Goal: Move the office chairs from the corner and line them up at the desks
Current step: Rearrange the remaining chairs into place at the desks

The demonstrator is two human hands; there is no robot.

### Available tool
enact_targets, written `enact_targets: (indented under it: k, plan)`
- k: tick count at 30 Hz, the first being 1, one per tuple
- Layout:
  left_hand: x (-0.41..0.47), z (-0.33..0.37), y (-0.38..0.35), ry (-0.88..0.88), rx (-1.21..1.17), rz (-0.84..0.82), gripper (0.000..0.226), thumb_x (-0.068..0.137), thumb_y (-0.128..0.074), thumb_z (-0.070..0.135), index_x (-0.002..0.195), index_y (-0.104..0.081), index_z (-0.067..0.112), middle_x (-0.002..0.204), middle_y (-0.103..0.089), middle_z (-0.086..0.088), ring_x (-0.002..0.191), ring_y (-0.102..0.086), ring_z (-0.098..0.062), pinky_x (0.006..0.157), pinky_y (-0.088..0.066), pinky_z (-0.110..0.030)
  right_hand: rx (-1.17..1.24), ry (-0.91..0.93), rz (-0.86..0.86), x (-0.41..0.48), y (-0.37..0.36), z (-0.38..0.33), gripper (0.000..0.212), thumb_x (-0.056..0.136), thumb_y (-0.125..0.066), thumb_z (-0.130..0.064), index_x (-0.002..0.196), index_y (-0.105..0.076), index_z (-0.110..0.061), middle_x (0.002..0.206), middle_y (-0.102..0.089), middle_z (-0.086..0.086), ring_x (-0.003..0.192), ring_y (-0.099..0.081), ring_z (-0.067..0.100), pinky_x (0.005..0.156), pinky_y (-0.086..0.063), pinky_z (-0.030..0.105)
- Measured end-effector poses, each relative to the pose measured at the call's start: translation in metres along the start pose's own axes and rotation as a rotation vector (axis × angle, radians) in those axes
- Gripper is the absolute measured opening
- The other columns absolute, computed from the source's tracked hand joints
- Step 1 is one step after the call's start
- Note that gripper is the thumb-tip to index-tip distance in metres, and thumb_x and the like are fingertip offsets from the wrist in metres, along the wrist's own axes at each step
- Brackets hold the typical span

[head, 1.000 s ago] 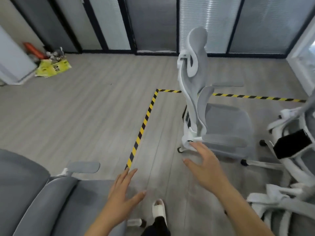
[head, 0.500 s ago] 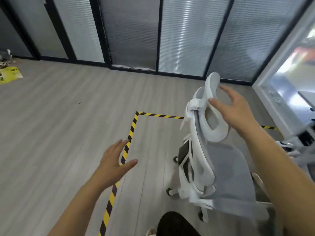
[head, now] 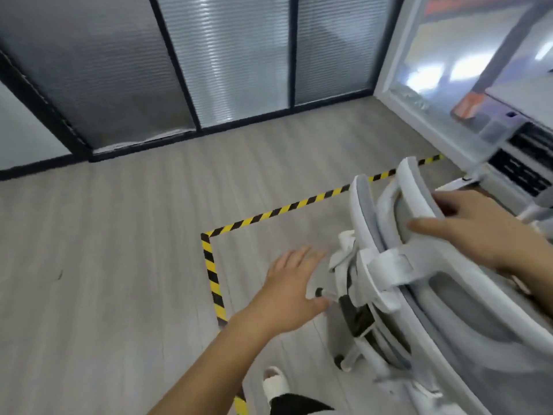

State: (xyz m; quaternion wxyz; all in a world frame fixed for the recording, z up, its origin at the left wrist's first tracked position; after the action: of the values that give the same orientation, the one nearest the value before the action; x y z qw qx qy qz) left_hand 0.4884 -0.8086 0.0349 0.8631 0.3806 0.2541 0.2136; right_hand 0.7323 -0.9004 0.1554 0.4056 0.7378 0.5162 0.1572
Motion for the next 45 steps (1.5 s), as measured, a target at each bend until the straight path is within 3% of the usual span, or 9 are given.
enact_targets:
  k: [7,10,13,17,22,27,37,42,45]
  plan:
    - [0.099,-0.051,0.08,-0.238,-0.058,-0.111,0.108,0.078,-0.076,0.039,0.147,0.005,0.056,0.16,0.01,0.022,0.149,0.003,-0.014,0.12,-0.016,-0.047,0.04,-0.109,-0.003,0.023,-0.031,-0.047,0.033,0.081,-0.071,-0.041,0.107,-0.058,-0.057,0.103,-0.065,-0.034,0.096,-0.057,-0.015,0.084,-0.042,0.017]
    - [0.178,-0.072,0.101,-0.416,0.117,-0.121,0.101,0.074,-0.078,0.045,0.15,-0.012,0.046,0.163,0.001,0.008,0.15,0.0,-0.02,0.12,-0.017,-0.049,0.033,-0.241,0.041,0.025,-0.054,-0.074,0.036,0.081,-0.069,-0.046,0.114,-0.057,-0.054,0.105,-0.063,-0.032,0.095,-0.057,-0.012,0.083,-0.042,0.018]
    - [0.233,-0.083,0.11,-0.657,0.199,-0.211,0.068,0.06,-0.077,0.059,0.12,-0.053,0.037,0.143,-0.039,0.0,0.141,-0.025,-0.028,0.115,-0.022,-0.052,-0.045,-0.405,0.202,0.018,-0.083,-0.113,0.024,0.076,-0.062,-0.064,0.093,-0.065,-0.048,0.098,-0.068,-0.019,0.089,-0.061,0.001,0.078,-0.049,0.029]
    - [0.218,-0.116,0.107,-0.893,0.136,-0.243,0.05,0.059,-0.09,0.031,0.1,-0.065,0.018,0.109,-0.06,-0.003,0.121,-0.046,-0.033,0.115,-0.021,-0.051,-0.353,-0.705,0.503,-0.002,-0.148,-0.173,0.057,0.077,-0.035,-0.084,0.071,-0.054,-0.031,0.067,-0.056,-0.008,0.065,-0.055,0.013,0.053,-0.036,0.031]
    - [0.169,-0.165,0.118,-0.936,0.131,-0.207,0.049,0.059,-0.087,0.038,0.099,-0.071,0.014,0.103,-0.065,-0.012,0.124,-0.041,-0.045,0.105,-0.036,-0.056,-0.459,-0.946,0.767,-0.017,-0.204,-0.23,0.071,0.076,-0.024,-0.089,0.054,-0.042,-0.023,0.057,-0.046,-0.009,0.067,-0.05,0.018,0.076,-0.039,0.04]
    - [0.105,-0.215,0.126,-0.956,0.121,-0.197,0.049,0.065,-0.085,0.043,0.105,-0.068,0.022,0.113,-0.065,-0.004,0.131,-0.036,-0.035,0.101,-0.041,-0.052,-0.531,-1.077,0.849,-0.049,-0.248,-0.267,0.078,0.075,-0.016,-0.091,0.054,-0.054,-0.026,0.061,-0.055,-0.008,0.08,-0.055,0.019,0.091,-0.035,0.042]
    - [-0.013,-0.297,0.165,-1.054,0.274,-0.261,0.056,0.089,-0.05,0.06,0.142,-0.039,0.043,0.151,-0.034,0.019,0.15,-0.005,-0.014,0.113,-0.031,-0.04,-0.494,-1.023,0.984,-0.11,-0.328,-0.318,0.072,0.081,-0.021,-0.083,0.097,-0.073,-0.036,0.102,-0.071,-0.014,0.111,-0.057,0.01,0.106,-0.025,0.039]
    - [-0.023,-0.315,0.191,-1.071,0.18,-0.534,0.076,0.092,-0.06,0.029,0.145,-0.013,0.056,0.152,-0.013,0.03,0.145,0.006,0.003,0.116,-0.029,-0.034,-0.414,-1.079,0.915,-0.121,-0.339,-0.341,0.073,0.078,-0.018,-0.085,0.108,-0.068,-0.041,0.115,-0.068,-0.014,0.115,-0.055,0.008,0.102,-0.026,0.035]
    - [-0.004,-0.308,0.218,-0.969,-0.03,-0.815,0.079,0.091,-0.064,0.031,0.133,-0.012,0.072,0.147,-0.021,0.036,0.141,-0.019,0.004,0.105,-0.031,-0.02,-0.272,-1.198,0.801,-0.118,-0.331,-0.348,0.072,0.076,-0.023,-0.088,0.116,-0.063,-0.044,0.128,-0.061,-0.016,0.124,-0.049,0.01,0.106,-0.023,0.038]
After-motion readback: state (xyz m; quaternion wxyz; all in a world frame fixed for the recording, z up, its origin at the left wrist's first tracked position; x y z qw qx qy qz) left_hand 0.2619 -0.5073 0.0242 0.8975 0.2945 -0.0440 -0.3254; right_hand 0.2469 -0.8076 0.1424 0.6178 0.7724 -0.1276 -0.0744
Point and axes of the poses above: each hand's wrist, its own x-axis towards the middle knuckle, its own y-axis out of the back of the hand, z = x × y, the point moved 2 cm from there along x, towards the middle knuckle
